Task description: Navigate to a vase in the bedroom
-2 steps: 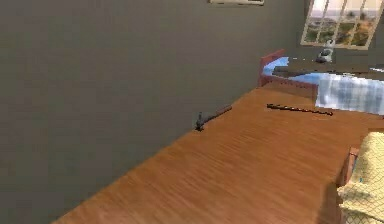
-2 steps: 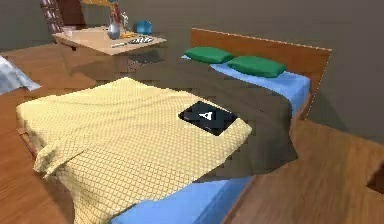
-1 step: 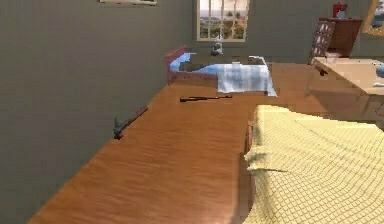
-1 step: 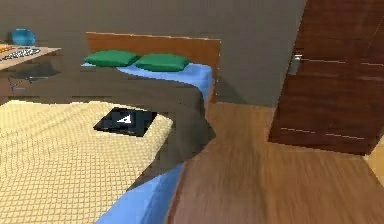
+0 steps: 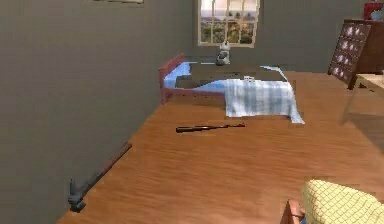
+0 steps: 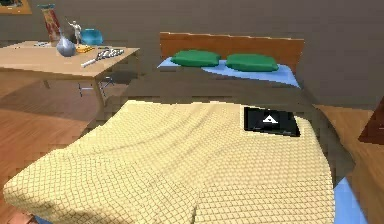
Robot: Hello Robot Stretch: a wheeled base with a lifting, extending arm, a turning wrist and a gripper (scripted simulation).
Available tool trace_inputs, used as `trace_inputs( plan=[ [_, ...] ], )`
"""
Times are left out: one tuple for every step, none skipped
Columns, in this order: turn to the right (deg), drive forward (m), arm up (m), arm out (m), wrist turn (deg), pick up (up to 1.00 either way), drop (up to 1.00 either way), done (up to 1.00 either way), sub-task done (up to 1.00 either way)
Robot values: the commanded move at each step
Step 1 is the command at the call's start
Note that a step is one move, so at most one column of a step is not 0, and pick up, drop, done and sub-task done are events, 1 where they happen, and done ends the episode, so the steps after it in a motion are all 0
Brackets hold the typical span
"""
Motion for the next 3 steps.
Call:
trace_inputs(
  plan=[
    [0.0,1.0,0.0,0.0,0.0,0.0,0.0,0.0,0.0],
    [6.0,0.0,0.0,0.0,0.0,0.0,0.0,0.0,0.0],
    [0.0,0.3,0.0,0.0,0.0,0.0,0.0,0.0,0.0]
  ],
)
